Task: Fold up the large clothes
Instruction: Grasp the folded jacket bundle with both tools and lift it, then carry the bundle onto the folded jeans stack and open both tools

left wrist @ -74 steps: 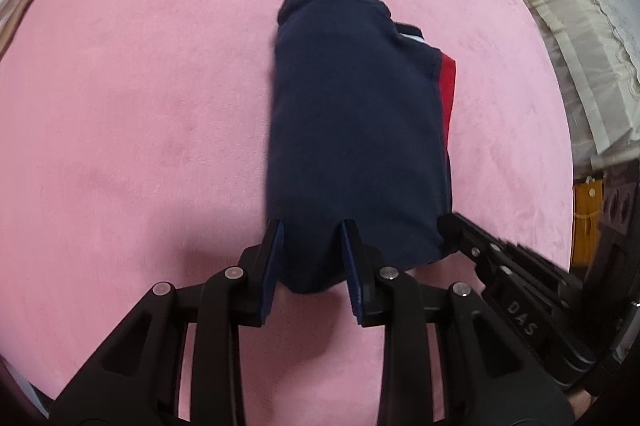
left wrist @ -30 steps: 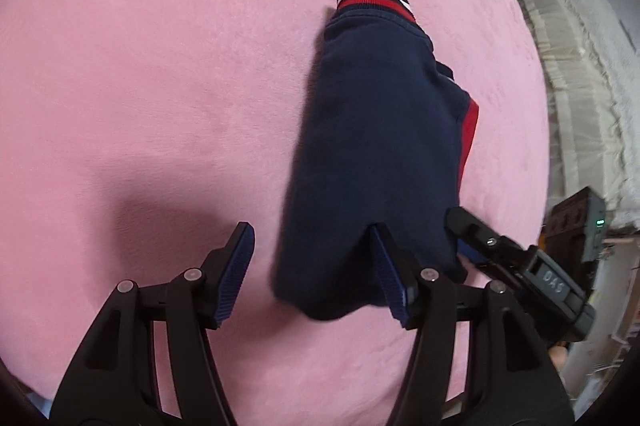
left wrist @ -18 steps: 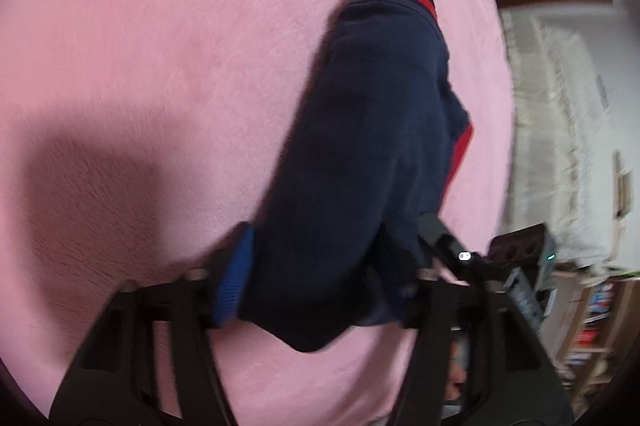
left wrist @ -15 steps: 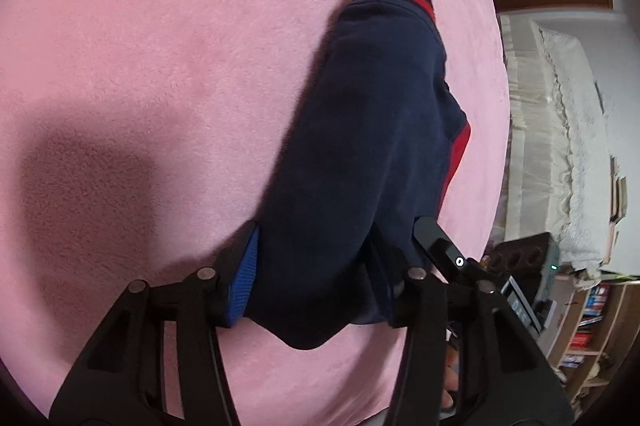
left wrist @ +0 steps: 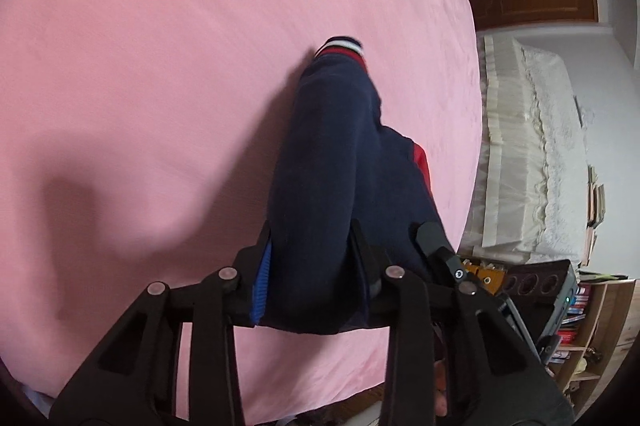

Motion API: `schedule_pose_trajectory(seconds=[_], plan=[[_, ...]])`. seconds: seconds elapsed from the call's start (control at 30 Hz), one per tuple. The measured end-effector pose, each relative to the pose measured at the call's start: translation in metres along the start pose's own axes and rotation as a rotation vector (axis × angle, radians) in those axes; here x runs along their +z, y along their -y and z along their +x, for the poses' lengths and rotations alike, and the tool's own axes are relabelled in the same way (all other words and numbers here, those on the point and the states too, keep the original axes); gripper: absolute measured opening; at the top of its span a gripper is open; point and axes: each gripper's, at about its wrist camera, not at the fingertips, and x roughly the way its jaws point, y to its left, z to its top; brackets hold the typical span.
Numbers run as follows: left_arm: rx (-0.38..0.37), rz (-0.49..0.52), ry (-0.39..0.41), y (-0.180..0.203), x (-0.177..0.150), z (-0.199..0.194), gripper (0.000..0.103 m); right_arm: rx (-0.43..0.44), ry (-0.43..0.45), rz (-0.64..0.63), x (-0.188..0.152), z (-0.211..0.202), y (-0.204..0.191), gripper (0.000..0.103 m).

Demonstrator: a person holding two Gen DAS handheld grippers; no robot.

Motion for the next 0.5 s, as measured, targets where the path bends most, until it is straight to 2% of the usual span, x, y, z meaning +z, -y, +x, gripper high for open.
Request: schedule_pose_trajectory(seconds=[0.07, 0.17, 0.23, 0.3, 0.4, 0.5], plan=[[-0.008, -0.002, 0.032, -0.011, 0.027, -0.038, 0.029, 0.015, 0.026, -0.011, -0.011, 0.007, -0.044, 0.033], [0.005, 0.057, 0.105, -0.023, 0.074, -0.113, 0.029, 0.072, 0.066, -0.037, -0.018, 0.025, -0.126, 0.033], [0.013, 0.109, 0.160, -0.026, 0.112, -0.163, 0.029, 0.115, 0.066, -0.093, -0.014, 0.041, -0.184, 0.033], [0.027, 0.178, 0.251, -0.026, 0.157, -0.229, 0.029, 0.173, 0.076, -0.187, -0.006, 0.060, -0.256, 0.033], [0.088, 0.275, 0.380, -0.021, 0.214, -0.308, 0.029, 0.247, 0.115, -0.309, 0.010, 0.084, -0.356, 0.033], [0.182, 0.363, 0.507, -0.025, 0.266, -0.360, 0.029, 0.332, 0.160, -0.353, 0.023, 0.125, -0.439, 0.033]])
